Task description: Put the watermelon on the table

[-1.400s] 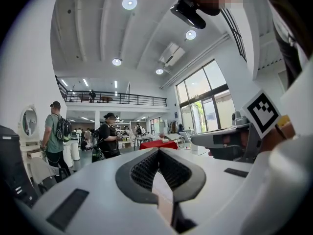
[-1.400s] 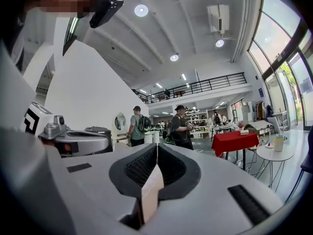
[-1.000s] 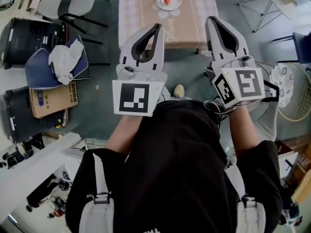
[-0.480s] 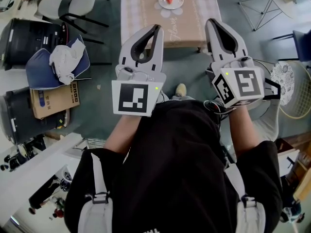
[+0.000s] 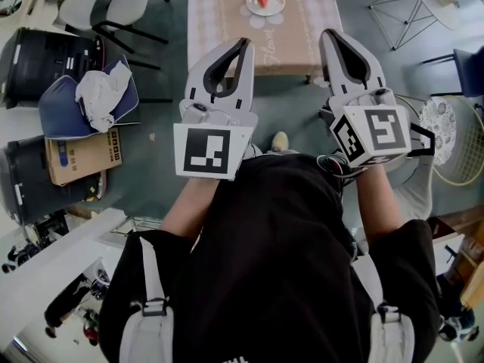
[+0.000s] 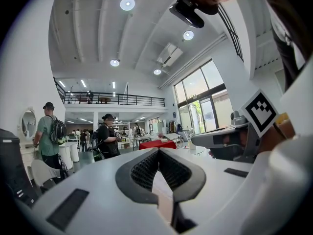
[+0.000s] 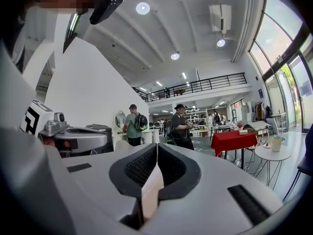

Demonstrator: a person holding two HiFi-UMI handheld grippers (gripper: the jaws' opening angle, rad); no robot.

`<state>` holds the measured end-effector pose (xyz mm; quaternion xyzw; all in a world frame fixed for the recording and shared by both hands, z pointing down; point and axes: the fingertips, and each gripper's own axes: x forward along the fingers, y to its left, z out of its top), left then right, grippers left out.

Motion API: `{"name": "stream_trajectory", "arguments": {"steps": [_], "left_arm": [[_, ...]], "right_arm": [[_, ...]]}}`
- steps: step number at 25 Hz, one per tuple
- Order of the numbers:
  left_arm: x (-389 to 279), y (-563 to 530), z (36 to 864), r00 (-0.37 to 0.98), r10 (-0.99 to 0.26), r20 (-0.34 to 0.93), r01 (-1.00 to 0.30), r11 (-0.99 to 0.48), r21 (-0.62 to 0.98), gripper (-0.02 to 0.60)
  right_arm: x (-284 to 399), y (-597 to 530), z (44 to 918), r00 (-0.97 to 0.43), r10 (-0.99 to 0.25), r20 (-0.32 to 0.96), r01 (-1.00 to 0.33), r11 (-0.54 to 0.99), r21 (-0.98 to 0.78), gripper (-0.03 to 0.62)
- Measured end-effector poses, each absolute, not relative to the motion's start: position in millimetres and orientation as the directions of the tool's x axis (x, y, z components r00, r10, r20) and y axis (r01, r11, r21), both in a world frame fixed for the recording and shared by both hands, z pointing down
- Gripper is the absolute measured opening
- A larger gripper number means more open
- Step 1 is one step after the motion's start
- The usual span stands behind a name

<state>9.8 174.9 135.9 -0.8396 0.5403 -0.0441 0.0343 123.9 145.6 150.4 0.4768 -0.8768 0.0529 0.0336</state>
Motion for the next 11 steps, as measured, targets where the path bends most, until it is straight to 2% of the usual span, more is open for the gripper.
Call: {"name": "stream_trajectory", "arguments": {"steps": [11], "left_arm": [[17.2, 179.5, 134.3, 0.408, -0.913, 0.025, -0.906, -0.408, -0.111, 0.012]], "right_arm": [[124.8, 150.2, 147.6, -0.562, -0.822, 0.097, -0.827, 0.560, -0.044, 0.020]]}}
